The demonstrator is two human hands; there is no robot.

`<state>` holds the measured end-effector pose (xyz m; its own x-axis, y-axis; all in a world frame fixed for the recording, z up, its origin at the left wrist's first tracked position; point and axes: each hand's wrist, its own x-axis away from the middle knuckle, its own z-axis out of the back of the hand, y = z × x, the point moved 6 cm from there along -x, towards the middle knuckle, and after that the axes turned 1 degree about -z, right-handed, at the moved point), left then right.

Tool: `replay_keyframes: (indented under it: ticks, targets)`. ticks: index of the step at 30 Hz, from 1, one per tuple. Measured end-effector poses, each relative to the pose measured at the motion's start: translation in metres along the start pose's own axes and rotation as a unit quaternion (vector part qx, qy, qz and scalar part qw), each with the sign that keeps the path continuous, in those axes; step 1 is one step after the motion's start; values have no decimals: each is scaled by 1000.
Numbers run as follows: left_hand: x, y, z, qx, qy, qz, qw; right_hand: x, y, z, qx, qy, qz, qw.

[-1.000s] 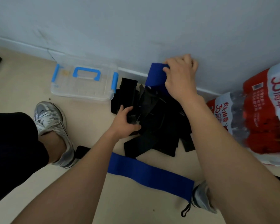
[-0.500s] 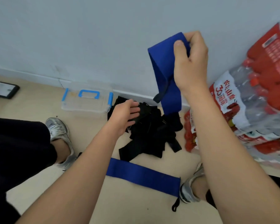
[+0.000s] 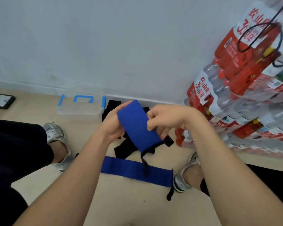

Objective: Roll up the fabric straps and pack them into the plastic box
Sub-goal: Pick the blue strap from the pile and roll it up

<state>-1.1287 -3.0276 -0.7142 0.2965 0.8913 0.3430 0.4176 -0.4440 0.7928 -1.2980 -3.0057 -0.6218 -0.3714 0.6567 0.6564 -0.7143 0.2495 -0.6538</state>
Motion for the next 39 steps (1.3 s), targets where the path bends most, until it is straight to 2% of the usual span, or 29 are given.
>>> replay_keyframes:
  ticks: [3, 5, 7, 10, 13, 16, 20, 22, 26, 28, 31, 34, 35, 39]
  targets:
    - [9, -13, 34, -6, -17, 77, 997, -17, 49, -39, -2, -86, -92, 992]
    - [7, -22, 47, 46, 42, 112, 992, -33, 65, -65, 20, -123, -114, 986]
    - [0, -33, 54, 11, 105, 156, 982, -53, 71, -91, 18, -152, -108, 982]
    - [2, -48, 57, -128, 88, 266, 951, -79, 72, -116, -73, -137, -77, 985]
    - [3, -47, 69, -191, 97, 247, 945, -96, 85, -124, -238, -121, -45, 963]
    - [-3, -45, 69, -242, 83, 188, 948, -112, 108, -103, -452, 7, -63, 890]
    - [-9, -41, 58, -288, 24, 150, 946, -132, 137, -71, -655, 175, -40, 734]
    - [-11, -37, 58, -303, 22, 134, 943, -137, 141, -60, -694, 199, -19, 692]
    - [-13, -28, 60, -343, 33, 95, 934, -152, 145, -45, -762, 187, 8, 620]
    - [-14, -26, 62, -337, 21, 86, 937, -158, 148, -40, -781, 183, 2, 596]
    - [-20, -20, 73, -336, 13, 84, 938, -163, 159, -26, -759, 218, -17, 613]
    - [-20, -15, 82, -373, 0, 103, 922, -162, 170, 1, -722, 284, -12, 631]
    - [-20, -13, 86, -382, -2, 100, 919, -161, 172, 10, -698, 296, -22, 652]
    - [-20, -2, 91, -369, 30, 96, 924, -164, 162, 31, -552, 300, -74, 774]
